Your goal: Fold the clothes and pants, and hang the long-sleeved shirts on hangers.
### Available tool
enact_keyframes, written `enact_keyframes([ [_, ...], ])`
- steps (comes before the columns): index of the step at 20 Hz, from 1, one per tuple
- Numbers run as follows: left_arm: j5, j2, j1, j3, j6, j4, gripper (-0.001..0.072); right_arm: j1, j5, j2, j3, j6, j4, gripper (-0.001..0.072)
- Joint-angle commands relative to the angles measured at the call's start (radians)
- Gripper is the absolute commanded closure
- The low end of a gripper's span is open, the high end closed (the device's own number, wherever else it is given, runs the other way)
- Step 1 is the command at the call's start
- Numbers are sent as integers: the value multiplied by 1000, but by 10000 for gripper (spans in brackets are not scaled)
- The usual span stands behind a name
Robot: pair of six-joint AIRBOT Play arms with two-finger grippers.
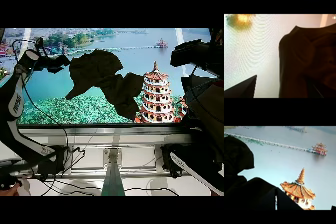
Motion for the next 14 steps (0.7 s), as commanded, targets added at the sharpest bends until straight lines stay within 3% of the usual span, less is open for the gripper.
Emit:
enact_keyframes([
  [1,12,-90,-10,84,66,-62,121,0,3,-15,1,0,-3,700],
  [3,45,-116,-33,105,68,-63,144,-3,14,-39,1,-21,-53,700],
  [6,49,-138,-68,105,68,-61,365,-88,90,-82,1,-22,-88,700],
  [8,50,-145,-80,105,68,-61,369,-184,155,-102,0,-25,-83,701],
  [10,35,-132,-82,111,79,-61,683,-284,212,-114,-15,-101,-66,702],
  [12,-4,-81,-77,126,175,-49,684,-386,233,-116,-91,-198,5,702],
  [14,-30,15,-77,130,257,46,684,-474,237,-116,-222,-313,172,702],
])
